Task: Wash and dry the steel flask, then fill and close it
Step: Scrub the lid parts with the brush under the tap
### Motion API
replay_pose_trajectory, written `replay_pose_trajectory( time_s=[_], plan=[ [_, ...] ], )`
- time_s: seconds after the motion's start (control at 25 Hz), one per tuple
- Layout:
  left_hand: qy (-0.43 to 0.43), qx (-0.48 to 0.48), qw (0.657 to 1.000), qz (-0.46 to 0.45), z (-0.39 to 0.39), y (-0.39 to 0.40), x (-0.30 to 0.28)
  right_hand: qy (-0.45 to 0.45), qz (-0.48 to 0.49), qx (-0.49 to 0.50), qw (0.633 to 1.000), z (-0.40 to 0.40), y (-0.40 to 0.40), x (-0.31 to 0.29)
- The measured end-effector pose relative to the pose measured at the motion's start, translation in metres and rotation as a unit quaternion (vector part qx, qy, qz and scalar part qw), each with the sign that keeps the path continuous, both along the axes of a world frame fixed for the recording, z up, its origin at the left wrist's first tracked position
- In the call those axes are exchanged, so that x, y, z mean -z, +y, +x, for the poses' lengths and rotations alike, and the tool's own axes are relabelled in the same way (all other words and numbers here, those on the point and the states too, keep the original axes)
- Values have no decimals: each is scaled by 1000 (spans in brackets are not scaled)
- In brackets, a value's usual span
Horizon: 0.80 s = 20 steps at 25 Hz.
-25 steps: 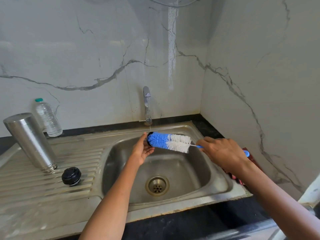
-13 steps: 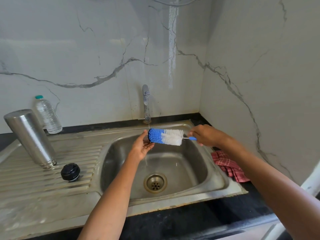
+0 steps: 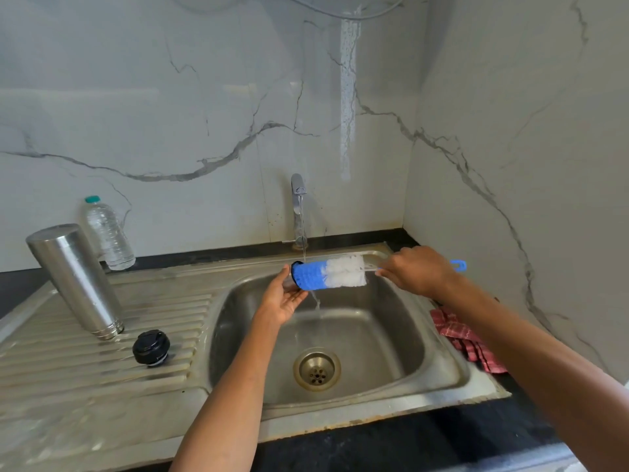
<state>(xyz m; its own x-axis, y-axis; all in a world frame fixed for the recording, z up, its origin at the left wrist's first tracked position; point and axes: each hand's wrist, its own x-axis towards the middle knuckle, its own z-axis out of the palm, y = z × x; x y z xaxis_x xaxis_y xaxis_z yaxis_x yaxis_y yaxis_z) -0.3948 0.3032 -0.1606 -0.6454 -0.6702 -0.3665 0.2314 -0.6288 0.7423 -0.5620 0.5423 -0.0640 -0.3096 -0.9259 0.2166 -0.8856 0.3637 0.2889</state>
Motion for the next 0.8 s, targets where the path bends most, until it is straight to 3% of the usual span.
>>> replay_pose_trajectory(
  time_s=[0.08,0.12,0.16,0.24,0.36,0.44,0.52,0.6,0.72,0.8],
  plan=[
    [3,7,1000,4,-2,2,0,-231,25,16,973,-6,7,-9],
    [6,12,1000,6,-4,3,0,-309,31,14,950,-8,8,-11],
    [7,15,1000,8,-5,5,-1,-333,37,20,942,-10,9,-12],
    [3,21,1000,11,-6,8,-2,-293,35,35,955,-13,8,-10],
    [7,18,999,26,-5,8,-2,-106,-18,0,994,-11,6,-13],
    [6,22,999,35,-4,10,-1,9,-32,-3,999,-8,7,-16],
    [5,26,999,36,-5,12,-1,51,-21,-14,998,-11,5,-17],
    [3,24,999,31,-6,11,-1,-28,-2,-23,999,-15,5,-17],
    [-3,23,999,27,-6,9,0,-250,23,-11,968,-20,3,-22],
    [-10,26,999,20,-5,8,1,-264,44,0,964,-19,2,-23]
  ],
)
